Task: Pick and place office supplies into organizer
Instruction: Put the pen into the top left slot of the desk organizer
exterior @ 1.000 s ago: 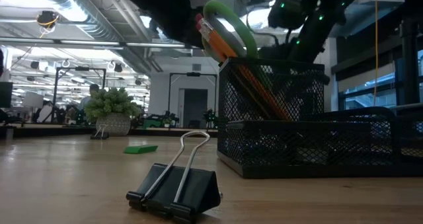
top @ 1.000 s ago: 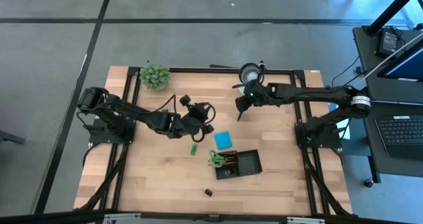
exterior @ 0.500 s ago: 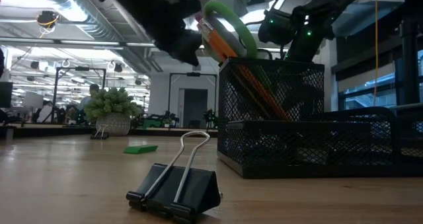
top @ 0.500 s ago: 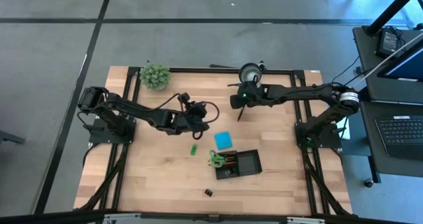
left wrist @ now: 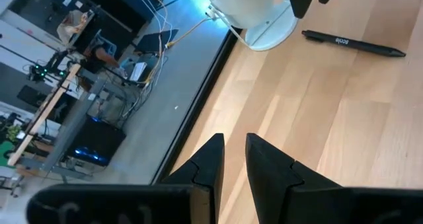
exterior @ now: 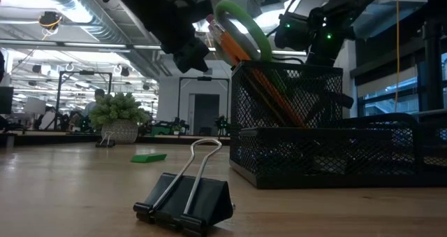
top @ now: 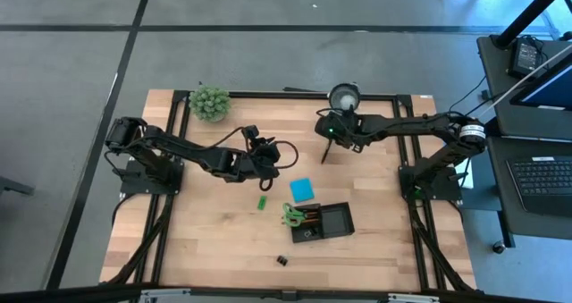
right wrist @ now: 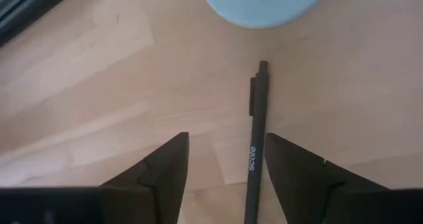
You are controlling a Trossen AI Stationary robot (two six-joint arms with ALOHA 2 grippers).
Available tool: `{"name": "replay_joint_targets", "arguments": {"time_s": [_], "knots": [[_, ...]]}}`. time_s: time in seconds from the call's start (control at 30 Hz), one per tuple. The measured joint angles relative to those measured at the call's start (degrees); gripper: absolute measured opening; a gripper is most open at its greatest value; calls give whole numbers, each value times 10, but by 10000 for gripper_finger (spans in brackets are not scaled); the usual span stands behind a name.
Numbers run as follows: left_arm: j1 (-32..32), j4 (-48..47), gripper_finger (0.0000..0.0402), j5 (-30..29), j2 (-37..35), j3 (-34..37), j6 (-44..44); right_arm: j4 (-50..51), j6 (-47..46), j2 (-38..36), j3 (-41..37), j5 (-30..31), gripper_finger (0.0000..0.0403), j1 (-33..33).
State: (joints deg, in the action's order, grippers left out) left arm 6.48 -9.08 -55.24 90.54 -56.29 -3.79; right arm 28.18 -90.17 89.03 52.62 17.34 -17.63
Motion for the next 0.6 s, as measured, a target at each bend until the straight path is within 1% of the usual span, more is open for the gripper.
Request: {"name": "replay_joint_targets", "arguments": {"time_s": [0.17, 0.6], "knots": [[-3, -2, 58, 0, 0, 0, 0, 6, -14, 13, 0, 9, 200, 7], [-10, -2, 58, 0, 0, 0, 0, 3, -110, 108, 0, 11, 200, 4]]}}
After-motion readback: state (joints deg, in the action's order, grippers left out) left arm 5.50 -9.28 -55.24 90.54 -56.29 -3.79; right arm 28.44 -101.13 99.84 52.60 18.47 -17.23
